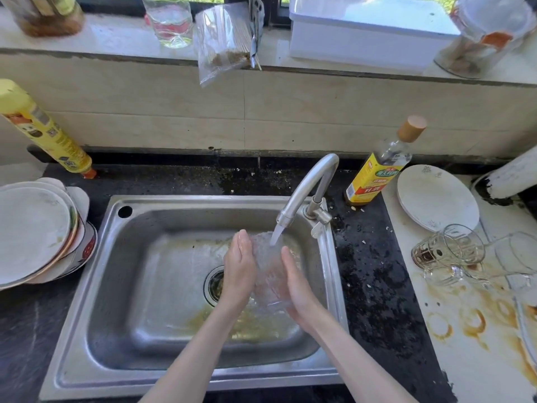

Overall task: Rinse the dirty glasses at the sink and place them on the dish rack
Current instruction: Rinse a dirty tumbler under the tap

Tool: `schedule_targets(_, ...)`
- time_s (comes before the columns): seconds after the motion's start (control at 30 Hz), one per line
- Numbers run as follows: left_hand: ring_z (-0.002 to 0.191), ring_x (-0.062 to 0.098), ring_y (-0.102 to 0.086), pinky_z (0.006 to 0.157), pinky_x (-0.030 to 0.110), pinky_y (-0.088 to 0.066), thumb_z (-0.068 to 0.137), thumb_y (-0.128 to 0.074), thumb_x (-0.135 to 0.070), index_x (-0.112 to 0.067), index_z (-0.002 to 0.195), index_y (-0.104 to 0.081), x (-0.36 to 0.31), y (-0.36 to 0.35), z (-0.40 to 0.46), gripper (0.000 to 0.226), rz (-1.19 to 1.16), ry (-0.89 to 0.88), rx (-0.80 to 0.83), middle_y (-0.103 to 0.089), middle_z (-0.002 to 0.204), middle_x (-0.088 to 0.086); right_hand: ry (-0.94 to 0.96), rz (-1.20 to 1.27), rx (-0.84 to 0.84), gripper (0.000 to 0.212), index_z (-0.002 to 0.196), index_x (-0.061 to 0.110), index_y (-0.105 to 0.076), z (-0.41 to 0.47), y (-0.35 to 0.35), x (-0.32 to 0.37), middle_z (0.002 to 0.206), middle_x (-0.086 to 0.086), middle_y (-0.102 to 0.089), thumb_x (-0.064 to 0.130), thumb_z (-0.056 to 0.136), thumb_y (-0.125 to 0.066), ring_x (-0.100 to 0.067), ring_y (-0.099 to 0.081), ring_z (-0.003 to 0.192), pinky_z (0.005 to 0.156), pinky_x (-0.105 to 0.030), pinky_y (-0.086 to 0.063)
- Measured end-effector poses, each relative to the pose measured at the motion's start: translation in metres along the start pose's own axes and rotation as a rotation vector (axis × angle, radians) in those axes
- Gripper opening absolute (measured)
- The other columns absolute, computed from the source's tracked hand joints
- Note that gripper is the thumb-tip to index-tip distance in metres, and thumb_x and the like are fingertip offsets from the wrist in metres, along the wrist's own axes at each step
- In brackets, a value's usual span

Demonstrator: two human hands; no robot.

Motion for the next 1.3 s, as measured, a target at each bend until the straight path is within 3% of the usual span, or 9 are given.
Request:
schedule_targets(0.1, 0.066, 0.013, -0.035, 0.067, 0.028, -0.028, 0.101, -0.026, -0.024, -0.023, 0.068, -0.032, -0.009, 0.001, -0.003, 0.034, 0.126, -0.14, -0.081, -0.035, 0.069, -0.007, 0.025, -0.156, -0.033, 0.042, 0.123, 0.05, -0.042, -0.001, -0.006, 0.002, 0.134, 0.022, -0.042, 0.065, 0.09, -0.023, -0.005, -0.043, 0.126, 0.11, -0.038, -0.035)
schedule_targets(0.17, 0.066, 0.01, -0.032, 0.065, 0.025, -0.027, 0.101, -0.026, -0.026, -0.024, 0.067, -0.028, -0.01, -0.002, 0.0, 0.034, 0.165, -0.23, -0.097, -0.031, 0.068, -0.007, -0.009, -0.047, -0.085, 0.065, 0.133, 0.04, -0.047, 0.003, -0.001, -0.008, 0.139, 0.017, -0.045, 0.077, 0.082, -0.032, -0.007, -0.045, 0.128, 0.111, -0.042, -0.034)
schedule_targets(0.3, 0.072, 0.003, -0.034, 0.068, 0.016, -0.03, 0.097, -0.025, -0.037, -0.029, 0.068, -0.028, -0.014, -0.002, -0.003, 0.03, 0.202, -0.395, -0.099, -0.033, 0.072, -0.011, -0.181, 0.69, -0.067, 0.055, 0.099, 0.011, -0.074, 0.003, 0.002, -0.018, 0.104, -0.011, -0.07, 0.053, 0.092, -0.039, -0.022, -0.066, 0.092, 0.084, -0.036, -0.049)
schedule_targets(0.4, 0.073, 0.0, -0.036, 0.069, 0.013, -0.031, 0.096, -0.025, -0.046, -0.033, 0.07, -0.03, -0.01, 0.0, -0.007, 0.029, 0.222, -0.455, -0.051, -0.034, 0.073, -0.014, -0.275, 0.872, -0.099, 0.05, 0.117, 0.005, -0.061, 0.0, 0.002, -0.019, 0.116, -0.021, -0.061, 0.045, 0.095, -0.042, -0.033, -0.056, 0.106, 0.099, -0.042, -0.039)
schedule_targets(0.53, 0.079, -0.003, -0.042, 0.082, 0.012, -0.034, 0.096, -0.036, -0.033, -0.024, 0.082, -0.045, -0.005, -0.002, -0.013, 0.019, 0.332, -0.596, 0.157, -0.042, 0.077, -0.014, -0.321, 0.888, -0.185, 0.057, 0.13, 0.005, -0.05, 0.008, 0.006, -0.022, 0.131, -0.02, -0.051, 0.045, 0.09, -0.052, -0.03, -0.052, 0.117, 0.1, -0.041, -0.043)
schedule_targets(0.63, 0.083, -0.003, -0.049, 0.107, 0.019, -0.027, 0.092, -0.047, -0.014, -0.023, 0.091, -0.046, 0.0, 0.005, -0.013, 0.009, 0.414, -0.667, 0.295, -0.053, 0.082, -0.01, -0.253, 0.864, -0.256, 0.044, 0.112, 0.001, -0.053, 0.003, 0.015, -0.011, 0.111, -0.025, -0.057, 0.04, 0.094, -0.05, -0.031, -0.058, 0.1, 0.084, -0.04, -0.049)
schedule_targets(0.73, 0.076, 0.003, -0.052, 0.082, 0.016, -0.041, 0.087, -0.055, -0.002, -0.02, 0.086, -0.05, -0.005, 0.014, -0.012, 0.019, 0.432, -0.695, 0.242, -0.056, 0.079, -0.006, -0.259, 0.74, -0.229, 0.039, 0.094, 0.003, -0.061, 0.002, 0.018, -0.003, 0.085, -0.022, -0.065, 0.037, 0.098, -0.043, -0.029, -0.059, 0.087, 0.082, -0.039, -0.049)
schedule_targets(1.03, 0.075, 0.016, -0.052, 0.103, 0.035, -0.041, 0.067, -0.052, 0.021, -0.014, 0.084, -0.051, -0.013, 0.005, -0.045, 0.039, 0.688, -0.985, 0.24, -0.058, 0.075, 0.003, -0.446, 0.84, -0.094, 0.065, 0.126, -0.004, -0.047, 0.012, 0.012, -0.004, 0.123, -0.027, -0.055, 0.047, 0.087, -0.06, -0.038, -0.065, 0.093, 0.066, -0.043, -0.056)
schedule_targets(1.3, 0.087, 0.023, -0.066, 0.104, 0.028, -0.029, 0.063, -0.064, 0.005, -0.01, 0.099, -0.062, -0.01, -0.02, -0.036, 0.039, 1.031, -0.861, 0.463, -0.069, 0.087, 0.005, -0.38, 0.725, -0.173, 0.044, 0.093, -0.004, -0.057, 0.024, 0.026, 0.004, 0.067, -0.022, -0.067, 0.039, 0.089, -0.059, -0.029, -0.068, 0.054, 0.047, -0.031, -0.055)
Point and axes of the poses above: each hand's wrist, its own z-axis towards the middle knuckle, its own y-axis out of the back of the hand, x = y × z, the point moved 5 cm from there along z, towards the middle knuckle
